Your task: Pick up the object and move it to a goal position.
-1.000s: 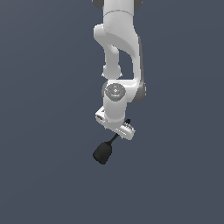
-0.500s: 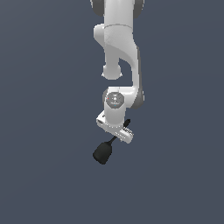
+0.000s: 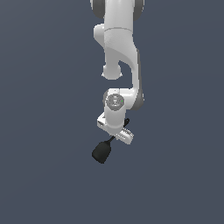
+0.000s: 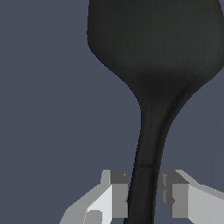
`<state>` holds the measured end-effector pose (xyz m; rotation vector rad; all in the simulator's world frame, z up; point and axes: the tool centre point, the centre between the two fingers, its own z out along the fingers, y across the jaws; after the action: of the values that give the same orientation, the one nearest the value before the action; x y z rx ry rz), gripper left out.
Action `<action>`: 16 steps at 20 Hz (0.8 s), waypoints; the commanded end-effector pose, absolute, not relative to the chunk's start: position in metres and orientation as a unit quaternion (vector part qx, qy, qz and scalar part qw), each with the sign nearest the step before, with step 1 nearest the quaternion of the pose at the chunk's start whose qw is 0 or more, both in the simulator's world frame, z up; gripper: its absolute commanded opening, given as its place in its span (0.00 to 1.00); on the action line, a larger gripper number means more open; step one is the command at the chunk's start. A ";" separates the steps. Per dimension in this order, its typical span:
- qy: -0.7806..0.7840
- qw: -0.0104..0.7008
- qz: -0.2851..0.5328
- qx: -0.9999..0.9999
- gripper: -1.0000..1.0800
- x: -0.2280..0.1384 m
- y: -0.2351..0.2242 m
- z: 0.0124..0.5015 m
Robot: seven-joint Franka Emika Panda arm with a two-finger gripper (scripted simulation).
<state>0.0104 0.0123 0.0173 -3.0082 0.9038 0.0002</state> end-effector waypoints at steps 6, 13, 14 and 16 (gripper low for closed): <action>0.288 0.000 0.000 -0.958 0.00 0.010 0.012 0.018; 0.288 0.000 0.000 -0.958 0.00 0.006 0.014 0.032; 0.288 0.000 0.000 -0.958 0.00 0.005 0.015 0.036; 0.288 0.001 0.000 -0.958 0.00 0.003 0.016 0.046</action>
<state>0.0037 0.0152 0.0377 -3.0086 0.9048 0.0041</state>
